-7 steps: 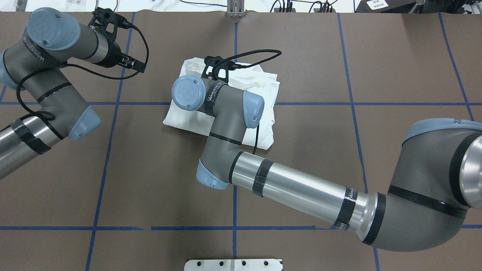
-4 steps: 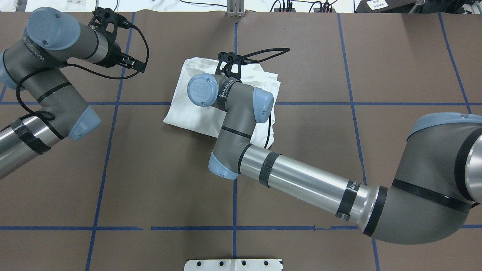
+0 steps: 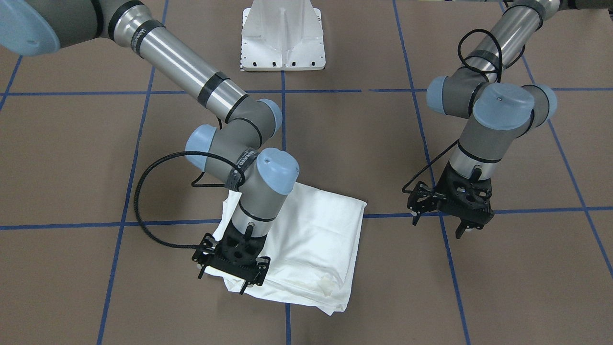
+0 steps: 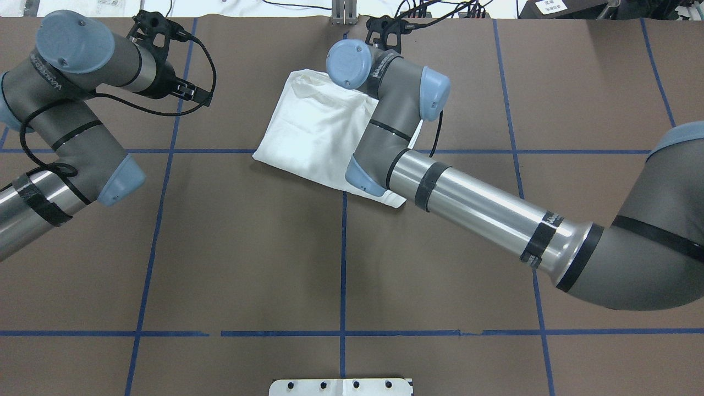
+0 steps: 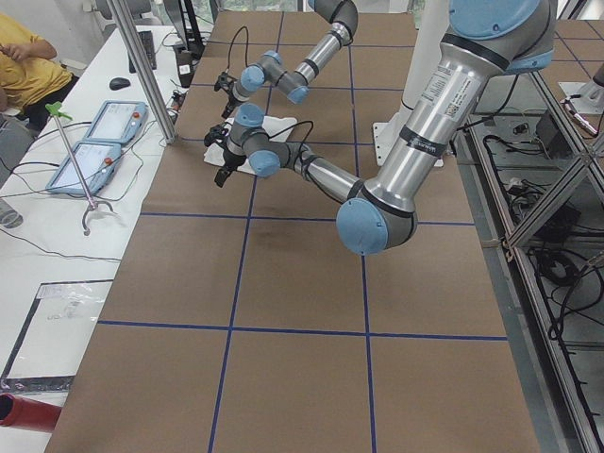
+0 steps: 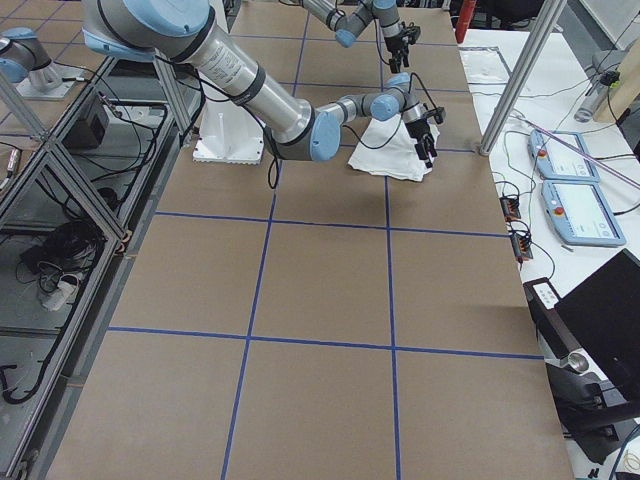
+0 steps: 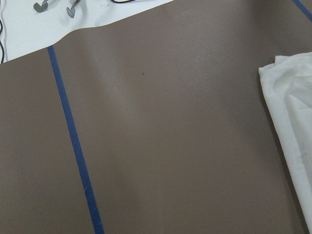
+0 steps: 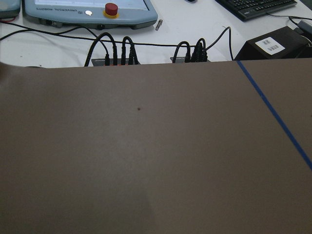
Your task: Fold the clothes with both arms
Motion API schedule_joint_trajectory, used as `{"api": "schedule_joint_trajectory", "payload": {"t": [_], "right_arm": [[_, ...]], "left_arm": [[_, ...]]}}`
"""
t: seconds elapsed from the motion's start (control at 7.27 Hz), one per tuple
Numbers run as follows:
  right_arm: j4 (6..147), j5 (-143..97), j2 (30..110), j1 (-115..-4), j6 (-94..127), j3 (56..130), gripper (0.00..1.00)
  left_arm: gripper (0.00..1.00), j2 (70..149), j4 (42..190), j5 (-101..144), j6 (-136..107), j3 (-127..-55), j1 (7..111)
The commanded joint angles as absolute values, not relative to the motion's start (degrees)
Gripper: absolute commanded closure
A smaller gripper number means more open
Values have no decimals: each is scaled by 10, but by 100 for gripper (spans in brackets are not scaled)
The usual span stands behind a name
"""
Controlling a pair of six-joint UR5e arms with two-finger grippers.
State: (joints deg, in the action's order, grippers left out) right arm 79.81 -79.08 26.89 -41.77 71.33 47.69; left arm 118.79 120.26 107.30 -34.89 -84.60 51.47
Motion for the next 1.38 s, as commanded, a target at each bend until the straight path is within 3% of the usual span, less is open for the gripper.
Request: {"api": "schedule_joint_trajectory", "payload": {"t": [0.0, 0.28, 0.69, 0.96, 1.24], "right_arm": [[906, -954, 316, -501, 568, 639, 0], [994, -1061, 357, -573, 456, 743, 0], [989, -1194, 553, -707, 190, 877, 0], [987, -1252, 664, -791, 19, 887, 0], [986, -1273, 778, -838, -78, 904, 0]], "left_arm": [[0, 1151, 1195, 1104, -348, -901, 517], [0, 1115, 1194, 1110, -328, -934, 537], [0, 1021, 1150, 1199, -117, -984, 658], [0, 949, 1097, 1311, 49, -985, 794], [0, 879, 1100, 1306, 89, -974, 833]]}}
